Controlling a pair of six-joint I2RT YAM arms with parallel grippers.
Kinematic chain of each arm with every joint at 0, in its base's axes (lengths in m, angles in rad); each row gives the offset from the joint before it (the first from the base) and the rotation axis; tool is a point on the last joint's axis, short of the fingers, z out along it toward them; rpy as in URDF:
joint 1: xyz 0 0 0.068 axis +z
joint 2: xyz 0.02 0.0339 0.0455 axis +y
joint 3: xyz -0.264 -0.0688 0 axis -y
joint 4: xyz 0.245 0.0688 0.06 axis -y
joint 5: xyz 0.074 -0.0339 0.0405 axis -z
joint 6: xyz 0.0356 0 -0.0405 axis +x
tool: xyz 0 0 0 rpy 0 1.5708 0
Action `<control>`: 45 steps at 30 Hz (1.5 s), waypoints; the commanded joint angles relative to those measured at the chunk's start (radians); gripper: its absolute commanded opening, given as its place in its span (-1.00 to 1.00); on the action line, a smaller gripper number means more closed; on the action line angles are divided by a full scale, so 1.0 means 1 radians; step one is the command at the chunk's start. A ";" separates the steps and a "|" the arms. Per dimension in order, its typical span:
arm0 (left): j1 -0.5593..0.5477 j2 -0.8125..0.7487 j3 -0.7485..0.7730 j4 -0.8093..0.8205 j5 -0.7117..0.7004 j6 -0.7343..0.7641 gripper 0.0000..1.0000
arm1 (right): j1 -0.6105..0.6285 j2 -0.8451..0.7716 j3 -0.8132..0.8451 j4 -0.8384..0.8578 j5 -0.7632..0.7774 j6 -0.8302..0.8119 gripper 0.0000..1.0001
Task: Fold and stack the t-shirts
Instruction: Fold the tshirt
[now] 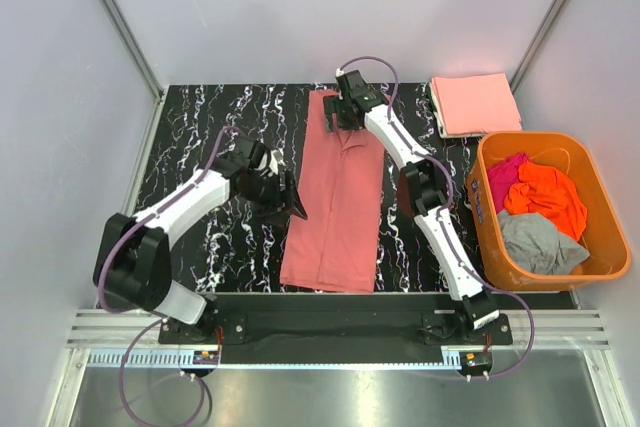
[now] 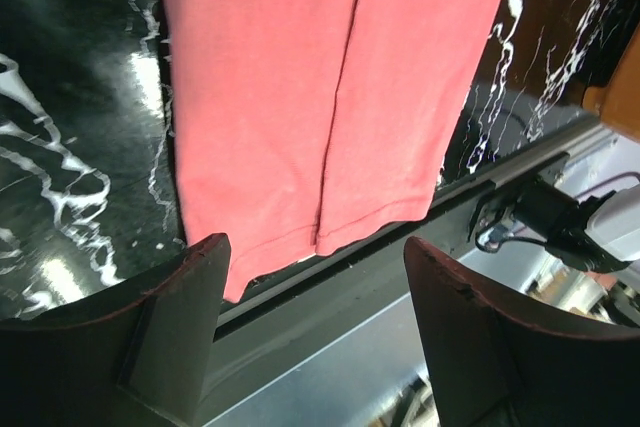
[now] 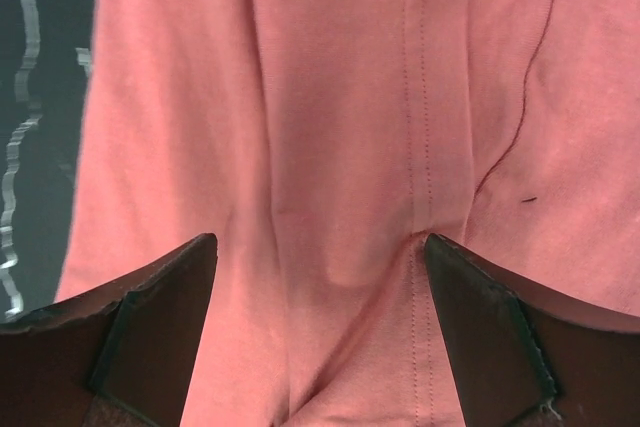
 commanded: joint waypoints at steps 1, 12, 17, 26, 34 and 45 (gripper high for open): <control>-0.015 0.071 0.025 0.092 0.110 0.002 0.50 | 0.011 -0.034 0.066 0.075 -0.089 -0.038 0.82; -0.185 0.313 0.083 0.166 -0.008 -0.150 0.49 | 0.008 -0.513 -0.186 -0.156 -0.069 0.094 0.99; -0.213 0.384 0.065 0.221 -0.011 -0.216 0.50 | 0.008 -0.811 -0.557 -0.204 -0.083 0.131 0.99; -0.294 0.463 0.174 0.282 0.041 -0.256 0.48 | -0.038 -1.231 -1.166 -0.125 -0.144 0.215 0.97; -0.296 0.133 0.005 0.123 -0.097 -0.207 0.46 | -0.050 -1.405 -1.583 -0.039 -0.327 0.269 0.88; -0.245 -0.156 -0.287 0.092 -0.140 -0.109 0.18 | -0.052 -1.588 -2.039 0.184 -0.545 0.484 0.18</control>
